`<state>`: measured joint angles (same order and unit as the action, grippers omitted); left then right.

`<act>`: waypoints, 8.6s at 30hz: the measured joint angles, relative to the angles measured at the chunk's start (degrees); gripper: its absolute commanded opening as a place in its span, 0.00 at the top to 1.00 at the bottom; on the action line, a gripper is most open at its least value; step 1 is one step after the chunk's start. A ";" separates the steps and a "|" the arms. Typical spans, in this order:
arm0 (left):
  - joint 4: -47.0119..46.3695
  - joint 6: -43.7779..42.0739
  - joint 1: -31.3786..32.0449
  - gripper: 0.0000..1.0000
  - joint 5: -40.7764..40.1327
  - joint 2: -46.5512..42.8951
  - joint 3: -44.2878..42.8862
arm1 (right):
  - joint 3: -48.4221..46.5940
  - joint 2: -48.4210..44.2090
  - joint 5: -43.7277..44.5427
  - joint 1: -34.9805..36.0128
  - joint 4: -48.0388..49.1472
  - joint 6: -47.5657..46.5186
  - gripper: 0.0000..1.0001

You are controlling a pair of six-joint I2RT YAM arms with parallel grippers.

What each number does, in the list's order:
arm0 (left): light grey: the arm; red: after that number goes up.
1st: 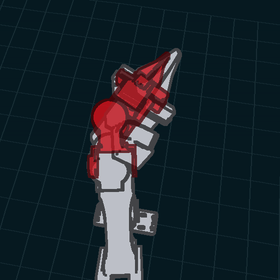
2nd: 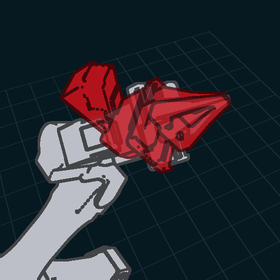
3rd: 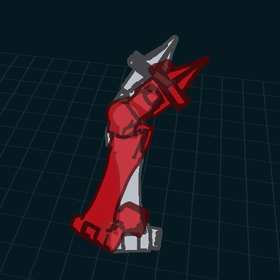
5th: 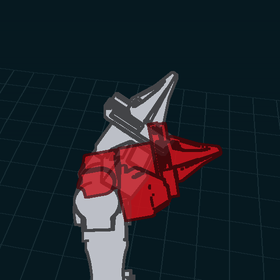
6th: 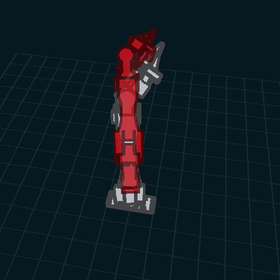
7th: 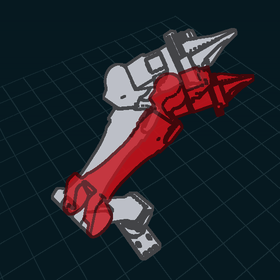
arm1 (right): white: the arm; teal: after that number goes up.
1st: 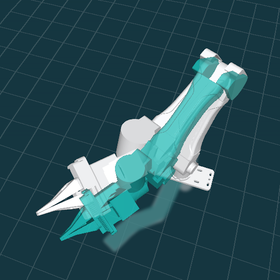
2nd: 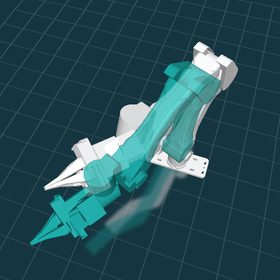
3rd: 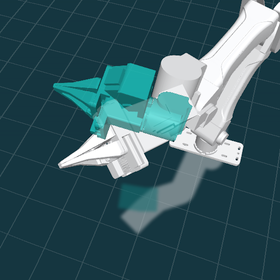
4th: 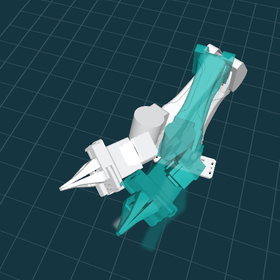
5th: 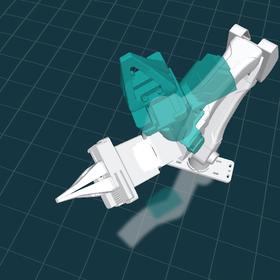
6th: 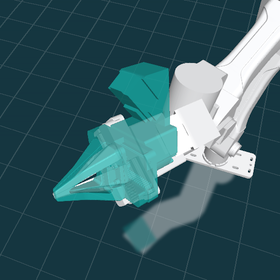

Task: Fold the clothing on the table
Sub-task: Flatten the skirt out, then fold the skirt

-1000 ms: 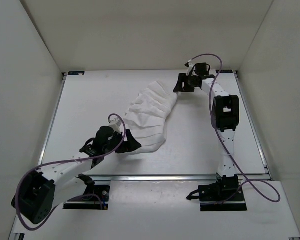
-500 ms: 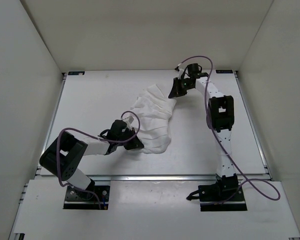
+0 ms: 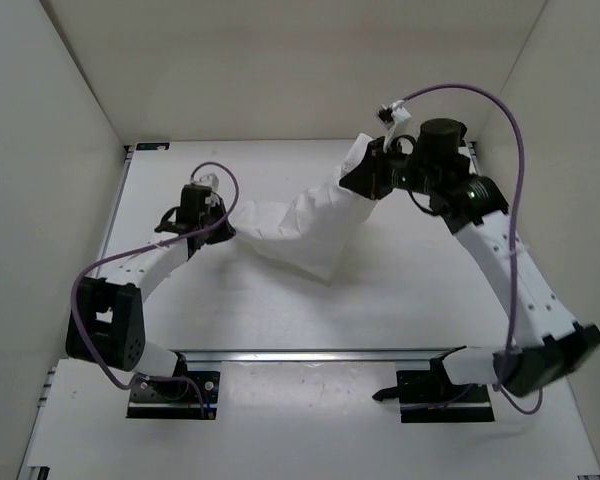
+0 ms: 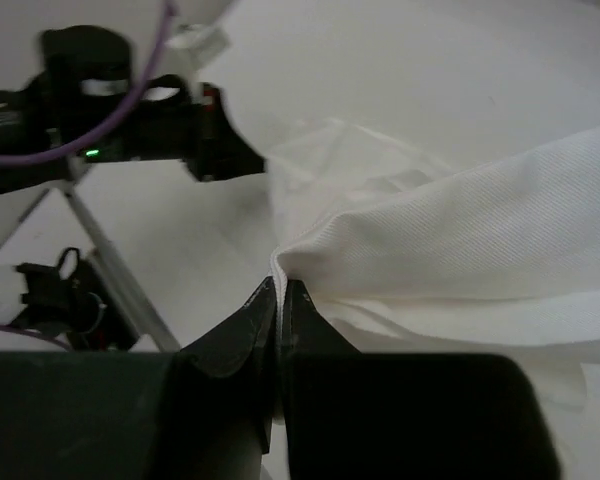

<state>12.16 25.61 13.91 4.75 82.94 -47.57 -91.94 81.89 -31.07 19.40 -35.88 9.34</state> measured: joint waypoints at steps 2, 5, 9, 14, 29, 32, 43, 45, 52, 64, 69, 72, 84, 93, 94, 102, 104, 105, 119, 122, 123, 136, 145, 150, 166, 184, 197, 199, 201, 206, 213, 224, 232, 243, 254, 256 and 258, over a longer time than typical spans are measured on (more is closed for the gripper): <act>2.97 -1.77 -1.22 1.00 -1.03 0.13 -5.90 | 4.68 -6.80 -0.11 4.09 3.89 2.27 1.00; 6.45 -4.33 -2.56 0.88 -1.95 1.73 -18.32 | 9.14 -10.45 -0.70 4.09 7.85 5.40 1.00; 7.28 -6.60 -1.88 0.49 -3.34 1.53 -24.22 | 14.10 -4.63 0.24 -1.07 11.30 8.70 0.88; 7.65 -7.19 1.11 0.34 -2.58 -2.25 -14.99 | 19.91 5.88 3.15 -5.73 10.71 10.88 0.60; 11.28 -1.07 7.74 0.19 -1.14 -18.75 8.44 | 40.13 0.66 12.66 2.99 13.27 6.45 0.69; 11.80 1.70 9.53 0.19 -2.03 -22.21 15.04 | 41.22 1.29 13.29 2.64 13.49 5.33 0.67; 14.78 7.63 12.31 0.23 -5.38 -25.18 20.94 | 41.22 8.50 13.20 3.02 17.62 3.96 0.61; 14.82 8.50 12.70 0.23 -5.60 -25.92 22.05 | 41.22 9.97 13.16 3.10 18.25 3.98 0.67; 12.70 11.58 13.51 0.27 -5.88 -26.62 24.76 | 41.29 12.15 12.63 3.63 19.39 4.24 0.86; 6.82 15.45 15.91 1.00 -3.76 -23.10 25.81 | 41.24 10.34 11.43 3.85 17.92 5.31 1.00; 15.37 10.93 9.70 1.00 -2.86 -20.79 10.80 | 33.31 6.03 10.97 3.76 10.27 5.57 1.00; 18.84 7.10 7.04 1.00 -3.39 -16.90 -8.11 | 26.03 0.07 10.82 3.30 7.74 5.70 1.00; 31.10 1.95 5.73 1.00 -2.08 -18.01 -50.18 | -3.39 -15.74 7.17 2.82 -5.20 8.09 1.00; 30.80 0.11 1.77 1.00 1.64 -14.62 -43.67 | -4.72 -6.78 3.76 0.46 -6.58 7.48 1.00; 30.80 -0.17 1.14 1.00 2.51 -12.20 -42.77 | -5.49 -4.24 3.72 0.11 -6.82 7.08 1.00; 41.00 -3.19 -3.52 1.00 5.84 23.32 -74.34 | -33.33 20.72 5.38 -3.43 -12.55 5.25 1.00; 40.35 -3.52 -4.22 1.00 6.34 22.60 -75.52 | -28.85 16.83 5.14 -4.61 -10.51 5.51 1.00; 39.45 -3.58 -4.39 1.00 6.71 20.06 -73.11 | -23.96 13.29 4.70 -5.51 -8.24 5.79 1.00; 10.23 0.42 -0.28 0.38 10.49 1.77 -1.01 | 37.66 5.51 3.61 -7.50 13.66 14.91 0.79; 8.15 2.86 0.81 0.36 12.31 -1.40 9.81 | 46.58 4.37 8.11 -3.50 13.79 17.05 0.72; 6.69 3.21 1.68 0.34 11.45 -4.39 11.69 | 48.48 3.37 9.14 -1.92 14.47 17.42 0.71; 0.63 7.54 8.00 0.34 4.46 -12.83 20.22 | 57.42 -6.19 13.77 -2.12 21.35 19.93 0.60; -5.01 10.78 9.11 0.39 0.39 -11.10 20.90 | 61.27 -7.08 14.53 0.11 25.16 22.71 0.61; -6.93 12.28 9.20 0.68 -1.88 -9.73 20.98 | 61.44 -5.53 14.56 1.20 27.50 23.71 0.96; 5.81 10.67 13.22 1.00 -2.21 -23.30 18.58 | 58.03 -18.03 14.14 2.12 13.84 21.07 1.00; 27.21 17.99 15.74 1.00 5.20 -50.75 18.97 | 58.10 -44.22 9.22 3.65 -12.50 24.57 1.00; 3.28 18.64 -1.99 0.52 16.76 -8.39 -1.99 | 46.40 -14.49 -9.62 -19.21 18.03 32.39 0.89; -0.68 18.80 -3.30 0.33 16.63 4.09 -7.87 | 38.47 -0.57 -7.58 -19.61 20.39 31.23 0.76; -4.46 20.04 -5.29 0.35 17.66 13.77 -13.05 | 29.24 11.08 -5.33 -19.87 22.25 29.64 0.64; -9.44 21.92 -9.44 0.37 20.48 22.67 -16.37 | 19.41 20.74 -1.92 -20.37 23.41 24.76 0.64; -10.27 18.03 -8.24 0.29 19.80 3.93 -4.07 | 33.68 7.19 0.83 -22.23 22.91 21.46 0.50; -12.85 9.31 -3.48 0.32 12.15 3.30 6.47 | 45.51 1.57 -0.94 -20.63 29.86 12.94 0.51; -15.58 6.71 -1.70 0.39 12.00 12.81 2.84 | 45.33 7.78 -4.46 -20.15 32.04 9.84 0.52; -17.16 5.42 -0.15 1.00 15.52 13.33 2.84 | 45.35 9.11 -7.06 -16.17 31.19 8.07 1.00; -11.43 3.67 0.50 1.00 15.37 2.51 5.55 | 48.68 7.02 -5.53 -16.50 30.75 11.76 1.00; -10.58 3.74 0.55 1.00 15.17 -2.12 7.30 | 48.89 6.84 -4.96 -16.44 30.80 12.33 1.00; -9.53 3.76 0.59 1.00 14.97 -6.27 8.96 | 49.44 6.84 -4.66 -16.37 30.93 13.09 1.00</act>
<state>2.63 29.36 14.50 19.73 76.66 -38.61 -42.50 88.73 -35.73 3.03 -4.95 22.44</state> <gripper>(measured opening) 0.028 0.007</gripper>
